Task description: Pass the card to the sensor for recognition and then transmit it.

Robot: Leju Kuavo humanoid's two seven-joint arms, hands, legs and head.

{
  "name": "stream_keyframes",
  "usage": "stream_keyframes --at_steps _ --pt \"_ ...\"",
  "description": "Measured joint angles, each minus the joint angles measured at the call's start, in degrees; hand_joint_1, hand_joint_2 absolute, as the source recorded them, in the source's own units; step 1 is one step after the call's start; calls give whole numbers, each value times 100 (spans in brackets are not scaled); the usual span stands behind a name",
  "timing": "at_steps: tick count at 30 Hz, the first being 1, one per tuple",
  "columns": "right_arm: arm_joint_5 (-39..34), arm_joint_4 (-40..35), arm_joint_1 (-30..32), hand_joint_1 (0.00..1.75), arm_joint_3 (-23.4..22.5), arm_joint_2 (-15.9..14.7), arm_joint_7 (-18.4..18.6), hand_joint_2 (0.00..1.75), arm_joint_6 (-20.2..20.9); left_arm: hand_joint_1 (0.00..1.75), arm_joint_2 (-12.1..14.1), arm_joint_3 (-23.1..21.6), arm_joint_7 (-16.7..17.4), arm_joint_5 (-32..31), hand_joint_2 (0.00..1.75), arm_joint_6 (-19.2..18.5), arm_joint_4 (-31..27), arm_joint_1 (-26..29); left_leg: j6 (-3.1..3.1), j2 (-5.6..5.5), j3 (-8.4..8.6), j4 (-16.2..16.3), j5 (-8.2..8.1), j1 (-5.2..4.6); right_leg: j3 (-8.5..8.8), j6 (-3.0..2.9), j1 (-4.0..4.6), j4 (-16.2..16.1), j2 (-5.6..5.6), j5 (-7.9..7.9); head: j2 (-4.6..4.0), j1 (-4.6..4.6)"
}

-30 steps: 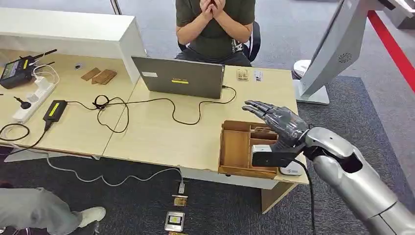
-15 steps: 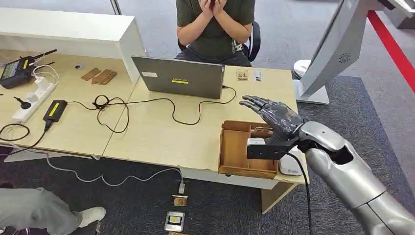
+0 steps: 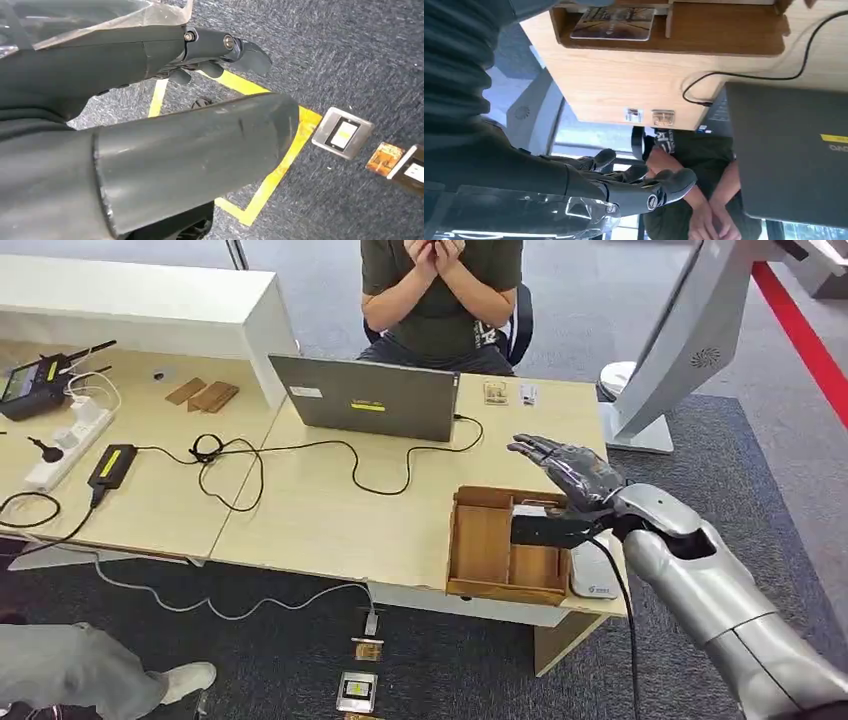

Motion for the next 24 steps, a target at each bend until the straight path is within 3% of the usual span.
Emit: stream_keyframes --at_steps 24 --pt "-94 689 -108 0 7 59 -105 175 -98 0 33 -46 -7 -11 0 -33 0 2 0 1 2 0 0 0 0 0 0 0 0 0 0 -2"
